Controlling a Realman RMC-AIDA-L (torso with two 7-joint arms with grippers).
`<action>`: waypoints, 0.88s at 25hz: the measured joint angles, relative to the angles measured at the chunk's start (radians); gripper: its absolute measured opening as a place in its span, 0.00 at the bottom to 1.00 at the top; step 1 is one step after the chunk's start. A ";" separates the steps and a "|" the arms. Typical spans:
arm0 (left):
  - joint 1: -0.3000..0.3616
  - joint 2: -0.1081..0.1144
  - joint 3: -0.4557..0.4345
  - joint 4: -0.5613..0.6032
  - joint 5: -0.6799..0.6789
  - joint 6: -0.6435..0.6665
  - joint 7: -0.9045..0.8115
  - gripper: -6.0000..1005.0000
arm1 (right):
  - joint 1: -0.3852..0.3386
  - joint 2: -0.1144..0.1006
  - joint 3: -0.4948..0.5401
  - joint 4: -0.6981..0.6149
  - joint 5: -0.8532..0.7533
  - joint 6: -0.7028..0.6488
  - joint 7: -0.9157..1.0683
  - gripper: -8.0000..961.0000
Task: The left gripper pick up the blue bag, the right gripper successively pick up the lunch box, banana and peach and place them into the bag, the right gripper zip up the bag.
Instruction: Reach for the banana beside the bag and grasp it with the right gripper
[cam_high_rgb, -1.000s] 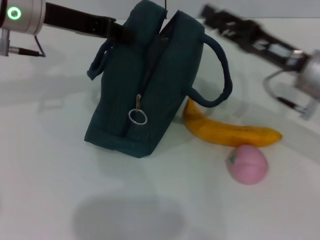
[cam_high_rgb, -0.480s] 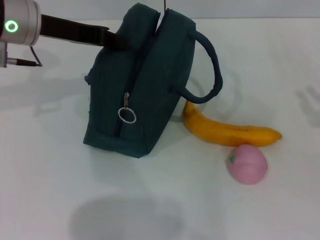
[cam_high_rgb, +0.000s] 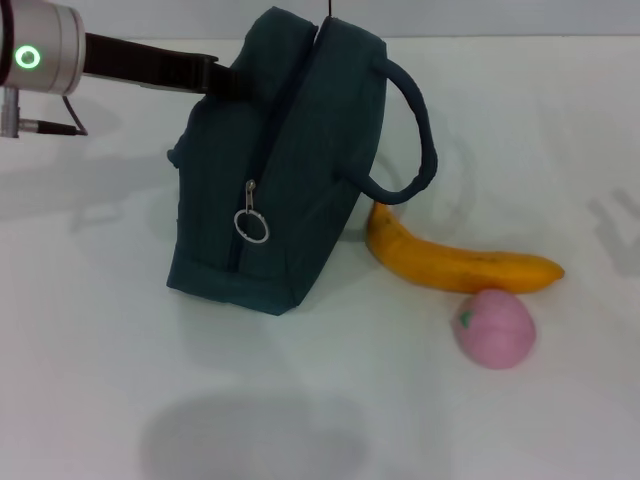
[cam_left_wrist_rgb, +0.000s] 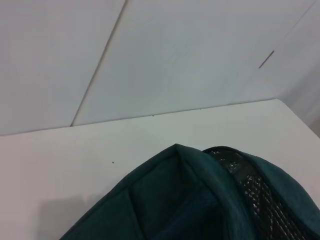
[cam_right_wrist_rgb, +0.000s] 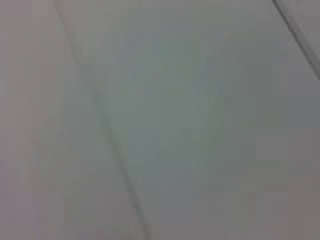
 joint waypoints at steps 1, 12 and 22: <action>0.000 0.000 0.000 0.000 0.000 0.000 0.000 0.06 | -0.004 0.000 0.000 -0.024 -0.017 -0.001 -0.010 0.38; 0.023 -0.002 0.000 0.000 -0.033 -0.013 0.018 0.06 | 0.029 -0.086 0.010 -0.510 -0.411 0.014 0.421 0.47; 0.015 -0.004 0.000 0.000 -0.040 -0.015 0.018 0.06 | 0.266 -0.086 0.056 -0.895 -1.208 0.033 1.074 0.81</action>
